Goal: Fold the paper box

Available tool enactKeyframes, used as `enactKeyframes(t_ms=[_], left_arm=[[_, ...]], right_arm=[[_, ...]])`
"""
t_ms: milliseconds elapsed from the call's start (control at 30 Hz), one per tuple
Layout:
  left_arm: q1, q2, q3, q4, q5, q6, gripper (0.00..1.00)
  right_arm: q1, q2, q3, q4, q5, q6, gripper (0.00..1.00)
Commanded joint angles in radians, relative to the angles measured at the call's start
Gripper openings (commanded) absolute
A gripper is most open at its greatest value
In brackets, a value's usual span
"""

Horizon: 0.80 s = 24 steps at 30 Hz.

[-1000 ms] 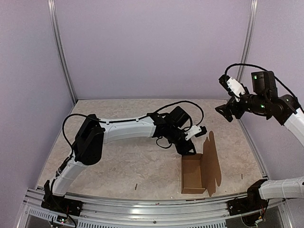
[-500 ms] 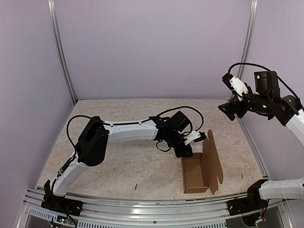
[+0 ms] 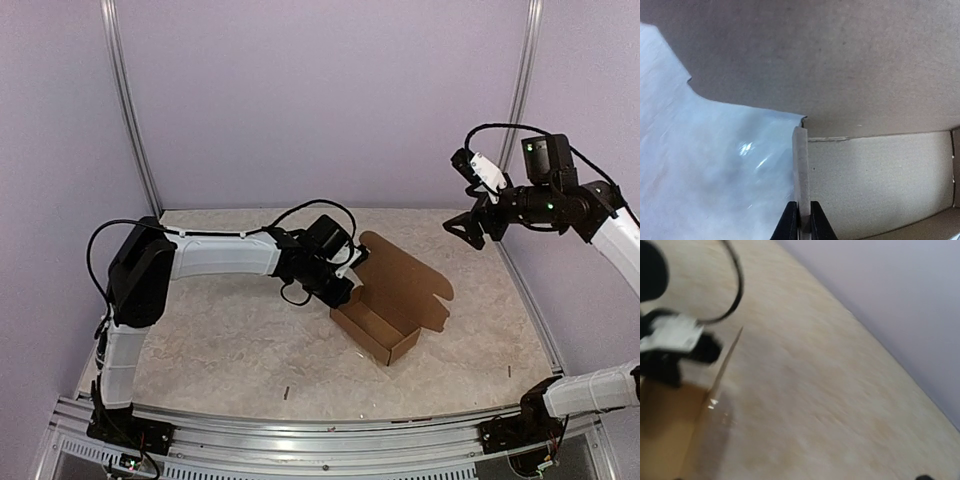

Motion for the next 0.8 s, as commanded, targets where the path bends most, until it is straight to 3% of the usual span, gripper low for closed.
enactKeyframes(t_ms=[0, 233, 367, 467, 533, 567, 633, 767], left_arm=[[0.015, -0.166, -0.176, 0.020, -0.220, -0.248, 0.10], [-0.015, -0.282, -0.344, 0.032, -0.300, -0.423, 0.11], [-0.043, -0.275, -0.368, 0.030, -0.317, -0.494, 0.14], [-0.071, -0.286, -0.383, 0.033, -0.337, -0.521, 0.37], [-0.091, -0.317, -0.394, 0.030, -0.370, -0.524, 0.69], [-0.103, -0.342, -0.396, 0.026, -0.391, -0.526, 0.95], [-0.122, -0.397, -0.380, -0.048, -0.435, -0.549, 0.99], [-0.126, -0.504, -0.294, -0.386, -0.528, -0.633, 0.99]], right_arm=[[0.001, 0.140, 0.101, -0.103, -0.240, -0.018, 1.00], [0.119, 0.372, 0.238, -0.167, -0.254, -0.069, 0.89], [0.210, 0.511, 0.316, -0.204, -0.161, -0.108, 0.87], [0.235, 0.591, 0.370, -0.239, -0.135, -0.118, 0.84], [0.235, 0.621, 0.397, -0.259, -0.137, -0.119, 0.84], [0.236, 0.628, 0.410, -0.268, -0.141, -0.119, 0.84], [0.236, 0.630, 0.441, -0.291, -0.152, -0.119, 0.84], [0.241, 0.609, 0.491, -0.340, -0.165, -0.136, 0.86]])
